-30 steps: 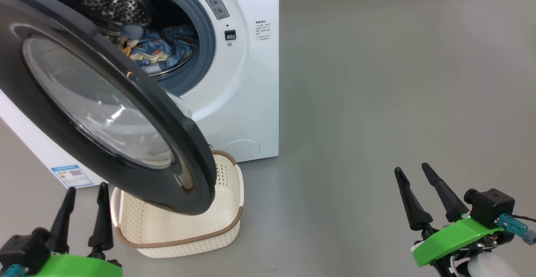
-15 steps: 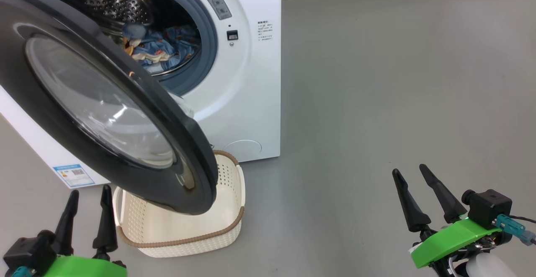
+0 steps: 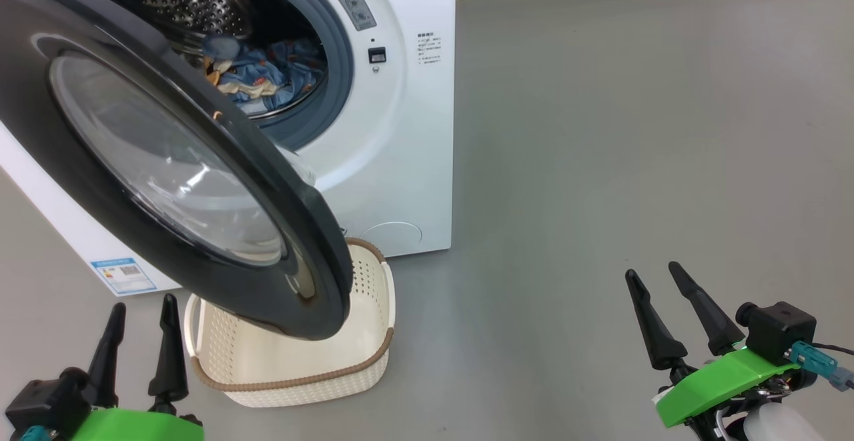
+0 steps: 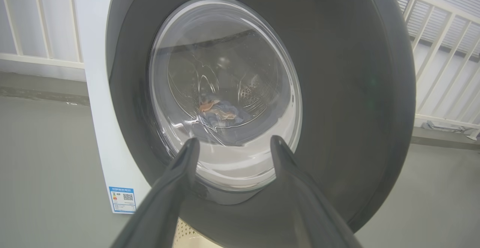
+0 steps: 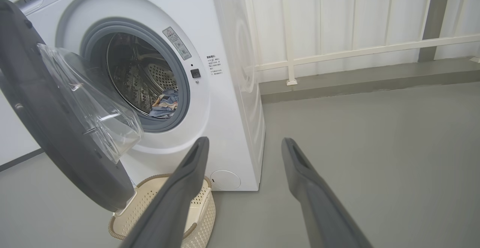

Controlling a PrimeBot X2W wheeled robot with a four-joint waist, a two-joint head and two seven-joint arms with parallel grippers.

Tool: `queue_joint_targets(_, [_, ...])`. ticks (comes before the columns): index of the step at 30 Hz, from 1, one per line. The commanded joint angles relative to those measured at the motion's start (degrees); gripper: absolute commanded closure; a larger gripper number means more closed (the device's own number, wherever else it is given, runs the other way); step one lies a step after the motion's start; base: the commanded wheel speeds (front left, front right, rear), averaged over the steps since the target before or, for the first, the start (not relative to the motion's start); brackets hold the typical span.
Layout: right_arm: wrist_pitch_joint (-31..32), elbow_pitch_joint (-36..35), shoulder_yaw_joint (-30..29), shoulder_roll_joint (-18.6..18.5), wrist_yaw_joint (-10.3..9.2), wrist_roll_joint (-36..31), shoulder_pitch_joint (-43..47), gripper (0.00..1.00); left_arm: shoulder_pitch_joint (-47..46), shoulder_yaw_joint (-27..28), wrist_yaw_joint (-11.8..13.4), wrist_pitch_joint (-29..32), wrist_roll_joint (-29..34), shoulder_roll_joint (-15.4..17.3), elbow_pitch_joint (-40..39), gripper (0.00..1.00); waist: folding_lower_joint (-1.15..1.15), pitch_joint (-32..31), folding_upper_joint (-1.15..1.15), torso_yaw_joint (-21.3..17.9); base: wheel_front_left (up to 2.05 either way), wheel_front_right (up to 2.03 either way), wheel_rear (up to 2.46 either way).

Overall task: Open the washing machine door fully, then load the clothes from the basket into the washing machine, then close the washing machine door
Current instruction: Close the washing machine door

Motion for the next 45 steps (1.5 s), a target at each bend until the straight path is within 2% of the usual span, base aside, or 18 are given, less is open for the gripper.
queue_joint_targets(1, [-0.47, -1.43, 0.85, -1.11, 0.25, -0.08, -1.85, 0.0, -0.8, 2.17, -0.15, -0.61, 0.77, 1.0, -1.03, 0.0, 0.0, 0.02, 0.0, 0.14, 0.0, 0.0, 0.0])
queue_joint_targets(8, [-0.47, -2.33, 0.64, -1.17, 0.25, -0.34, -2.19, 0.02, -0.82, 2.9, -0.27, -0.61, 0.93, 0.3, -1.06, 0.0, 0.0, 0.07, 0.0, 1.01, 0.0, 0.0, 0.0])
queue_joint_targets(10, [-0.47, -2.89, 0.73, -1.09, 0.25, -0.49, -2.37, 0.65, -0.79, 3.26, -0.3, -0.61, 0.9, 0.21, -1.05, 0.0, 0.0, 0.06, 0.0, 1.39, 0.0, 0.0, 0.0])
queue_joint_targets(11, [-0.47, -3.31, 0.95, -1.15, 0.25, -0.56, -2.56, 1.0, -0.77, 3.38, -0.31, -0.61, 0.86, 0.18, -1.06, 0.0, 0.0, 0.08, 0.0, 1.67, 0.0, 0.0, 0.0])
queue_joint_targets(20, [-0.47, -6.27, 4.01, -3.79, 0.25, -1.09, -8.84, 1.0, -0.98, 3.38, -0.37, -0.61, 0.91, -0.24, -1.27, 0.0, 0.0, 0.62, 0.0, 5.83, 0.0, 0.0, 0.0])
queue_joint_targets(28, [-0.47, -8.58, 5.86, -3.12, 0.25, -0.35, -13.28, 1.0, -0.73, 2.63, -0.39, -0.61, 0.22, -0.32, -1.21, 0.0, 0.0, 0.48, 0.0, 12.76, 0.0, 0.0, 0.0])
queue_joint_targets(31, [-0.47, -11.83, 6.84, -2.05, 0.25, 2.24, -14.8, 1.0, -0.79, 1.66, -0.39, -0.61, -0.4, -0.61, -1.26, 0.0, 0.0, 0.27, 0.0, 16.81, 0.0, 0.0, 0.0])
queue_joint_targets(39, [-0.47, -17.29, 9.92, -1.85, 0.25, 2.88, -18.32, 1.0, -1.34, -0.57, -0.39, -0.61, -1.58, -0.78, -0.79, 0.0, 0.0, -0.25, 0.0, 22.27, 0.0, 0.0, 0.0])
queue_joint_targets(45, [-0.47, -16.53, 14.74, -2.02, 0.25, 2.78, -20.67, 1.0, -1.41, -1.43, -0.39, -0.61, -2.43, -0.91, -0.67, 0.0, 0.0, -0.24, 0.0, 25.27, 0.0, 0.0, 0.0])
